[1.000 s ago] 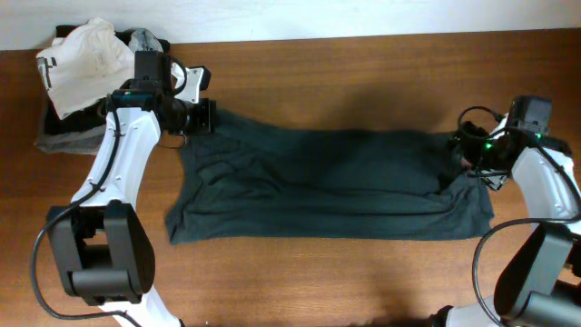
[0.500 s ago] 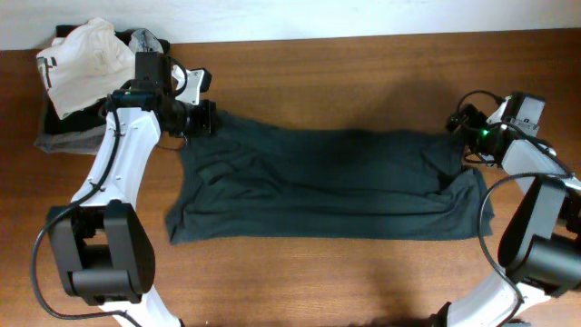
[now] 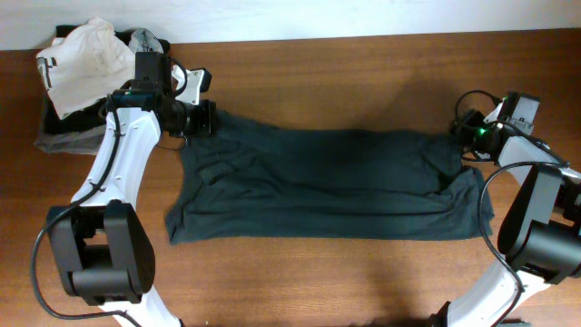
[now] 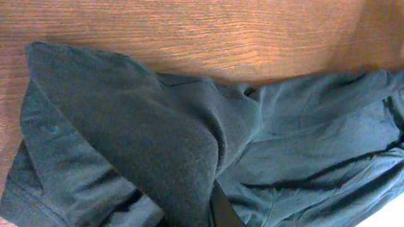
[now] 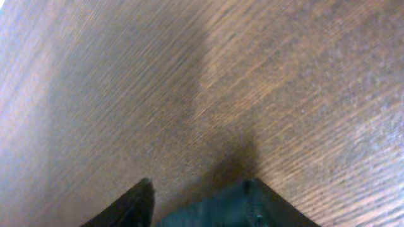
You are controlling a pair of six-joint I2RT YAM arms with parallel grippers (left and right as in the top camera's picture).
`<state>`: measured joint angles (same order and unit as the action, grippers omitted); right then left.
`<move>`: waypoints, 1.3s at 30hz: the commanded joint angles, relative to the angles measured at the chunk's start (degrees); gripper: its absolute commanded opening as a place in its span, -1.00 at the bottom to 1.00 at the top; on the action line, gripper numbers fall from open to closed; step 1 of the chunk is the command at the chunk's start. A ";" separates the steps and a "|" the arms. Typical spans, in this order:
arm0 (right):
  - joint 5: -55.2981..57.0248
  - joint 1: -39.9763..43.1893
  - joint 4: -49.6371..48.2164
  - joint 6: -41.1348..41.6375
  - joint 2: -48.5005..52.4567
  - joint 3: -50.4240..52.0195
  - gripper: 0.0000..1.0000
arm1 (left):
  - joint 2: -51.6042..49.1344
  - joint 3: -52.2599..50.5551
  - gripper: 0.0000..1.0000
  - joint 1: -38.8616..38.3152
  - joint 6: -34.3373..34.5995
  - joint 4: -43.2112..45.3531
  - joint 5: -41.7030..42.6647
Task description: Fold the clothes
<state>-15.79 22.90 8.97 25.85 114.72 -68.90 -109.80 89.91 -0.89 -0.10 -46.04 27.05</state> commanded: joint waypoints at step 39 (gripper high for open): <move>2.71 0.13 4.48 -1.44 3.39 -9.84 -0.93 | 1.09 2.14 -0.95 0.39 0.59 0.37 8.09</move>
<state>-13.02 22.90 9.76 24.25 117.49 -72.71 -109.80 89.91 -0.89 0.08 -45.98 27.57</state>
